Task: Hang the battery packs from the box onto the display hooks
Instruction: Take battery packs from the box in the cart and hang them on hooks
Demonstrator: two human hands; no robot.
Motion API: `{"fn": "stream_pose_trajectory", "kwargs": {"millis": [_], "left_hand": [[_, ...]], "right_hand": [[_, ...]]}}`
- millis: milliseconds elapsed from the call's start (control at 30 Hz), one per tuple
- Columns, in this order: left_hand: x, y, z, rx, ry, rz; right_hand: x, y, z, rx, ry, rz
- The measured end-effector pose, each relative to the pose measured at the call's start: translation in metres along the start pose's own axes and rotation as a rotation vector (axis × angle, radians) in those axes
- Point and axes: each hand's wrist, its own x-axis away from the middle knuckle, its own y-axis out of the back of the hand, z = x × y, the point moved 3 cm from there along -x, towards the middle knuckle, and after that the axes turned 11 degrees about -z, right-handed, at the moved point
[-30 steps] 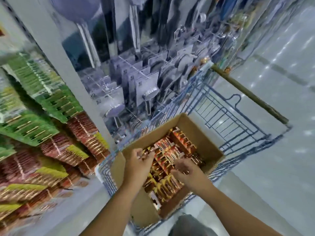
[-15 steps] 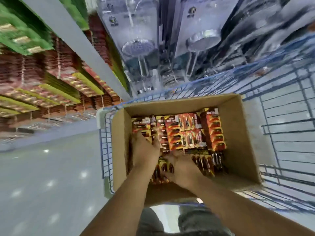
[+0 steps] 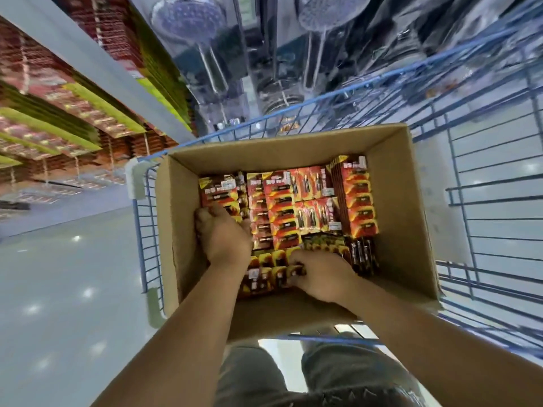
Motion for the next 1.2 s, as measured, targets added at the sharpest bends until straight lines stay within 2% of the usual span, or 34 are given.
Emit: {"fn": "stream_pose_trajectory", "kwargs": {"millis": [200,300,400,567,667,800,867,1067,1200], "left_hand": [[-0.005,-0.004,0.002,0.061,0.024,0.015],[-0.006,-0.002,0.000,0.083,0.077,-0.011],[0.000,-0.005,0.001,0.007,0.016,-0.041],[0.009,0.007,0.014,0.352,0.054,0.026],[0.021,0.034,0.019,0.615,0.043,0.085],[0.045,0.085,0.022,0.941,0.175,0.222],[0.058,0.117,0.027,1.116,0.235,0.236],[0.078,0.211,0.076,1.394,0.216,0.109],[0.080,0.265,0.129,1.461,0.177,-0.012]], "right_hand": [[0.008,0.025,-0.032,-0.274,-0.178,-0.046],[0.010,0.035,-0.037,-0.547,-0.270,-0.084],[0.013,0.037,-0.038,-0.781,-0.337,-0.115],[0.018,0.038,-0.034,-1.027,-0.400,-0.180],[0.025,0.047,-0.021,-1.126,-0.375,-0.170],[0.035,0.069,0.009,-1.200,-0.308,-0.175],[0.041,0.085,0.030,-1.195,-0.242,-0.189],[0.059,0.126,0.120,-1.133,-0.040,-0.234],[0.074,0.139,0.198,-1.116,0.086,-0.205]]}}
